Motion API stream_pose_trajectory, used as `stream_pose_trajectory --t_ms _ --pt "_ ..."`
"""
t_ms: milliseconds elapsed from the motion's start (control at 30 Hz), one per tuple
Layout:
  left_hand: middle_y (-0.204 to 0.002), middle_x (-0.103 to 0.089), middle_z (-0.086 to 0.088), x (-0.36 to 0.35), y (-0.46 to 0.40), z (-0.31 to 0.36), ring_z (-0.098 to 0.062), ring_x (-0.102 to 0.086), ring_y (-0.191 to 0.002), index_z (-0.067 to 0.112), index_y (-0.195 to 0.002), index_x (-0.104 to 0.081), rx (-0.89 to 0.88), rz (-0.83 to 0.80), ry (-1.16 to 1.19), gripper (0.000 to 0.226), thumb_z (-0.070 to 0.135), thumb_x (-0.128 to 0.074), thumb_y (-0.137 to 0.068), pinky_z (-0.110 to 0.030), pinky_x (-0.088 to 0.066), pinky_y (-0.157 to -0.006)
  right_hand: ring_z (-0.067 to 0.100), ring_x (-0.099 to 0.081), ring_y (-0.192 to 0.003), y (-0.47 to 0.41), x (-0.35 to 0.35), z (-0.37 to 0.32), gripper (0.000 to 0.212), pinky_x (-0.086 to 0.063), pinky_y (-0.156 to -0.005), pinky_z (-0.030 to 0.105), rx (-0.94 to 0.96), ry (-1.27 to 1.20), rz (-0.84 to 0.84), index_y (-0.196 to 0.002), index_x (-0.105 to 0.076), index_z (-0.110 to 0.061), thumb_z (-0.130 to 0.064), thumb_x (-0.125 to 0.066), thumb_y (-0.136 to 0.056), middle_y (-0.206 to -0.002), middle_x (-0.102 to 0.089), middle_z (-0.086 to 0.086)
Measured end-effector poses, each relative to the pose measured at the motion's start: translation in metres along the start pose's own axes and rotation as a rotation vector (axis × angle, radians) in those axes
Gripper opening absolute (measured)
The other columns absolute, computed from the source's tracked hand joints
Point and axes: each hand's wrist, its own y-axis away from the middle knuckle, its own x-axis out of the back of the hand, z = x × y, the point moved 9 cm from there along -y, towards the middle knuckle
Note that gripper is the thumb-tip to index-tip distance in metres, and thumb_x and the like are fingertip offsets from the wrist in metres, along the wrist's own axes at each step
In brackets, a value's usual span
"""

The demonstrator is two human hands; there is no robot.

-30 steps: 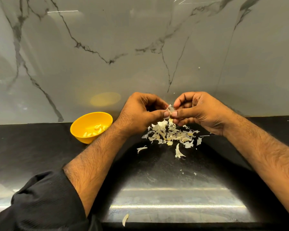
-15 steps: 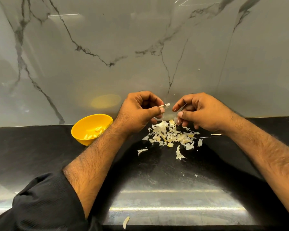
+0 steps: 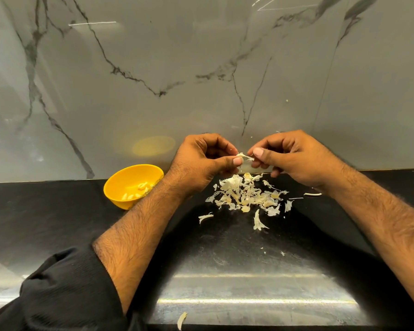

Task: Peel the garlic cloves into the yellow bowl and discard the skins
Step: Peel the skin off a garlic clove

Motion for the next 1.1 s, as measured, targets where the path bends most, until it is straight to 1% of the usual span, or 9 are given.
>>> stream_pose_trajectory --t_ms 33,100,133,200,333,500,733,900,1100 --pt "-0.093 -0.079 -0.020 -0.001 0.000 0.000 -0.030 -0.080 -0.082 -0.002 -0.104 -0.072 -0.004 -0.001 0.004 0.020 0.001 -0.081 -0.086 -0.033 -0.065 -0.072 0.022 -0.075 -0.082 0.000 0.001 0.000 0.021 -0.064 -0.076 0.041 0.006 -0.019 0.020 -0.101 -0.080 -0.021 -0.037 -0.068 -0.095 -0.085 -0.079 0.000" --pt "-0.092 -0.079 -0.018 -0.002 0.000 -0.001 -0.030 -0.080 -0.081 -0.002 -0.104 -0.073 -0.009 -0.001 0.004 0.019 0.002 -0.081 -0.087 -0.036 -0.067 -0.074 0.027 -0.074 -0.078 0.000 0.005 0.001 0.014 -0.065 -0.076 0.041 0.016 -0.010 0.054 -0.097 -0.080 -0.018 -0.030 -0.073 -0.094 -0.080 -0.077 0.002" --pt "-0.092 -0.079 -0.018 -0.002 0.000 -0.001 -0.030 -0.080 -0.081 -0.002 -0.104 -0.074 -0.009 0.000 -0.003 0.018 0.002 -0.081 -0.088 -0.038 -0.067 -0.075 0.024 -0.075 -0.078 0.001 0.005 0.001 0.007 -0.066 -0.077 0.040 0.020 -0.004 0.050 -0.099 -0.079 -0.018 -0.021 -0.076 -0.093 -0.083 -0.078 0.001" --pt "-0.091 -0.080 -0.017 -0.002 0.000 -0.002 -0.031 -0.080 -0.082 -0.002 -0.105 -0.074 -0.009 0.004 -0.010 0.018 0.001 -0.081 -0.088 -0.039 -0.067 -0.076 0.018 -0.077 -0.087 0.001 0.004 0.001 0.018 -0.065 -0.076 0.036 0.015 -0.055 0.028 -0.106 -0.077 -0.018 -0.008 -0.077 -0.091 -0.096 -0.079 0.000" --pt "-0.091 -0.080 -0.016 -0.002 0.001 -0.001 -0.032 -0.080 -0.083 0.000 -0.107 -0.073 -0.042 0.017 -0.031 0.020 0.001 -0.082 -0.088 -0.044 -0.067 -0.077 0.025 -0.079 -0.088 0.003 -0.003 -0.003 0.033 -0.064 -0.074 0.039 0.006 -0.194 -0.012 -0.114 -0.075 -0.016 -0.029 -0.079 -0.084 -0.094 -0.081 0.007" --pt "-0.093 -0.080 -0.012 -0.006 0.001 0.001 -0.030 -0.079 -0.084 0.005 -0.114 -0.076 -0.076 0.007 -0.058 0.023 0.003 -0.080 -0.091 -0.040 -0.067 -0.074 0.021 -0.078 -0.082 0.004 -0.004 -0.007 0.017 -0.066 -0.077 0.034 0.035 -0.134 0.061 -0.097 -0.080 -0.014 -0.011 -0.086 -0.082 -0.088 -0.080 0.002" --pt "-0.096 -0.079 -0.015 -0.011 0.002 0.000 -0.022 -0.076 -0.082 0.001 -0.109 -0.076 -0.053 0.001 -0.004 0.022 0.006 -0.082 -0.089 -0.034 -0.065 -0.071 0.032 -0.076 -0.085 0.005 -0.001 -0.004 0.011 -0.066 -0.080 0.040 0.021 -0.200 0.105 -0.093 -0.080 -0.009 -0.004 -0.084 -0.084 -0.087 -0.079 0.009" --pt "-0.094 -0.078 -0.015 -0.011 0.003 0.003 -0.022 -0.075 -0.080 0.001 -0.104 -0.078 -0.099 0.030 -0.067 0.012 0.004 -0.078 -0.093 -0.032 -0.065 -0.070 0.021 -0.076 -0.077 0.006 -0.007 -0.006 0.008 -0.066 -0.077 0.037 0.008 -0.182 0.083 -0.095 -0.079 -0.010 -0.009 -0.082 -0.087 -0.085 -0.079 0.007" --pt "-0.090 -0.079 -0.012 -0.002 0.000 0.004 -0.023 -0.076 -0.078 0.005 -0.101 -0.080 -0.115 0.074 -0.099 0.009 0.009 -0.079 -0.093 -0.030 -0.062 -0.066 0.008 -0.071 -0.075 0.009 -0.008 -0.017 0.006 -0.063 -0.069 0.026 0.124 0.143 0.131 -0.098 -0.080 -0.033 -0.030 -0.075 -0.096 -0.080 -0.075 -0.010"
